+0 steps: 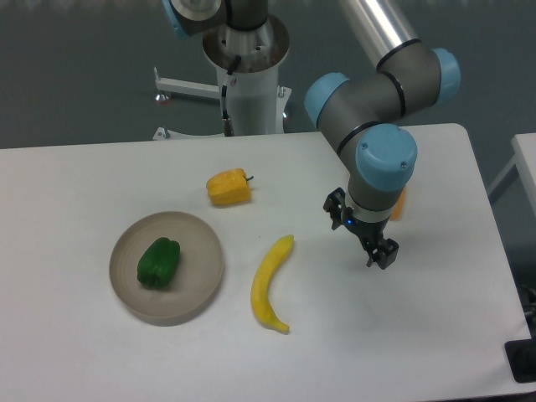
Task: Pick up the green pepper from the plate
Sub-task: 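Move the open gripper over the green pepper on the plate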
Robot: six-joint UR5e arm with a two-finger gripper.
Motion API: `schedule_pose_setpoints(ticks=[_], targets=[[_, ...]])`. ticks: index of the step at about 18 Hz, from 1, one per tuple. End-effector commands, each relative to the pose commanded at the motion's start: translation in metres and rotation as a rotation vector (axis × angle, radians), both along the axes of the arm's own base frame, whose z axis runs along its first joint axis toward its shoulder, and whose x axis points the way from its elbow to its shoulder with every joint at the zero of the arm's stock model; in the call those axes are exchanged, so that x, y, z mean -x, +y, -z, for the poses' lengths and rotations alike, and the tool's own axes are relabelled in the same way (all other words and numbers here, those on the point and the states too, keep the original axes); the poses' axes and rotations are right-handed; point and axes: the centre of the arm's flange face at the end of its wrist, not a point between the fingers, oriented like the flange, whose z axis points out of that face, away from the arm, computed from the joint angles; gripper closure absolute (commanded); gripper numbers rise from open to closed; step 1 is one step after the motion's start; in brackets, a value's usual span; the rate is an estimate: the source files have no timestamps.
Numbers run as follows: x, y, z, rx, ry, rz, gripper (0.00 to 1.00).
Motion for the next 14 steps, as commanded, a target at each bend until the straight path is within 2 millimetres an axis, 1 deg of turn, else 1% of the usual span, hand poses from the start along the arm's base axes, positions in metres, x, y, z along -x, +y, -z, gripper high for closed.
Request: schedule_pose_setpoints(ticks=[5,6,8,9,10,11,12,13,14], targets=[[0.002,-0.002,0.002,-0.018,-0.031,-0.012,0.00],[-0.001,-0.002,0.005,-0.030,-0.052,-0.013,0.00],[-0.009,-0.004,0.003,-0.034,-0.064,-0.011,0.00],[-0.017,-0.002,0.005,-0.038,-0.078,-0.009,0.00],[-0.027,0.001,0.002,-0.054,-0.092,-0.003,0.00],[-0.058,0.012,-0.003,-0.067,-0.110,0.011,0.00],[-0.079,0.017,-0.005,-0.066,-0.115,-0.006,0.00],[-0.114,0.022,-0.003,-0.054,-0.132,-0.034,0.00],[-0.137,0.030,-0.001,-0.046,-0.137,-0.041,0.00]])
